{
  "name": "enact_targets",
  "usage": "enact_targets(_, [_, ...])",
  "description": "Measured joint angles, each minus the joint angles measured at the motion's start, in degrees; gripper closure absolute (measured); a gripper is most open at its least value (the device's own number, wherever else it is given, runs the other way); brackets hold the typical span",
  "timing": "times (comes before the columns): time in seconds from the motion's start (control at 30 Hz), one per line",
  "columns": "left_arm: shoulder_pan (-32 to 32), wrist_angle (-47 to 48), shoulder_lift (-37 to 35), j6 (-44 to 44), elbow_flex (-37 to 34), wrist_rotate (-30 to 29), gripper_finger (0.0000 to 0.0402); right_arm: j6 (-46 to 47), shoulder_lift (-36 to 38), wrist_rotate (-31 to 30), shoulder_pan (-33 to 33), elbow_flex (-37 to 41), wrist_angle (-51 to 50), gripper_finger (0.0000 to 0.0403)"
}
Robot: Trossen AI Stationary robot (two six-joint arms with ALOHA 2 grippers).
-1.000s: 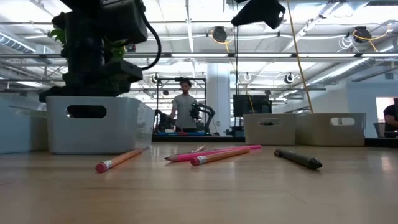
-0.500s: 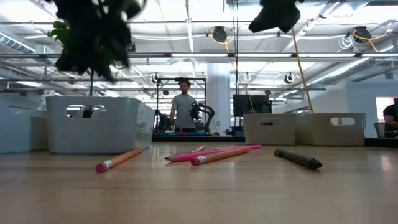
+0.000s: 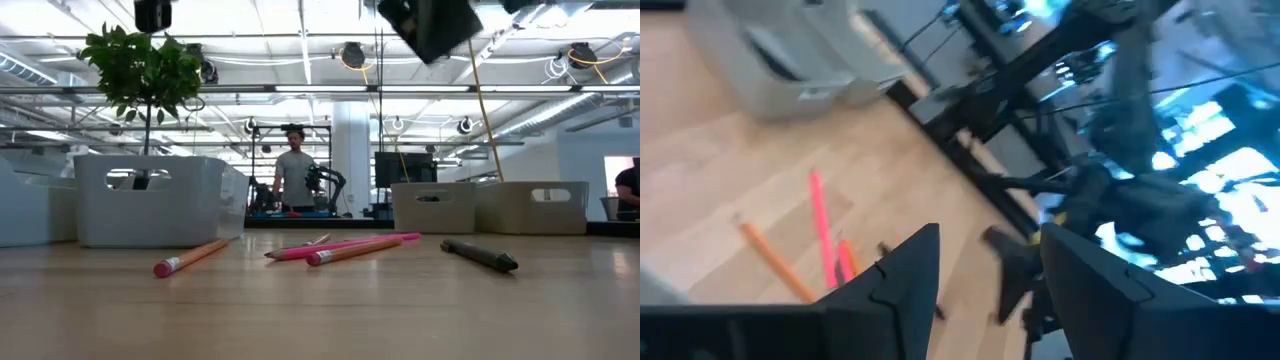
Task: Sort crayons/erasers/pens/pencils in bins
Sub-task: Put the black pen into the top left gray bin
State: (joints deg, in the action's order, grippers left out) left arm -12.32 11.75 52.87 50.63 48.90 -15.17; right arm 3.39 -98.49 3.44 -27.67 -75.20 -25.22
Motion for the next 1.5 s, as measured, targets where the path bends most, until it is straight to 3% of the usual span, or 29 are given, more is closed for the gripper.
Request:
enact_targets(0.27, [-1.7, -0.5, 0.3, -1.0, 0.0, -1.6, 0.0225, -23.1, -5.1, 2.6, 3.3, -0.1, -11.4, 0.0193])
enact_targets(0.43, [-2.4, -0.4, 2.0, 0.6, 0.0, -3.4, 0.0225, -30.8, -9.5, 2.7, 6.5, -0.1, -12.6, 0.0202])
enact_targets(0.77, [-2.3, -0.4, 4.2, 3.5, 0.0, -4.0, 0.0225, -49.3, -13.8, 4.4, 10.0, -0.1, -15.0, 0.0288])
enact_targets(1.07, [-0.3, -2.8, 3.5, 3.5, 0.0, -10.4, 0.0225, -54.1, -14.3, 4.4, 10.1, -0.2, -15.1, 0.0385])
enact_targets(1.27, [2.9, -7.6, 3.8, 4.5, 0.0, -10.1, 0.0225, -55.7, -11.7, 0.2, 9.5, 0.1, -18.0, 0.0382])
enact_targets(1.5, [5.9, -13.8, 3.8, 1.5, 0.0, -10.4, 0.0225, -57.6, -2.3, -6.3, 10.1, 0.1, -26.2, 0.0380])
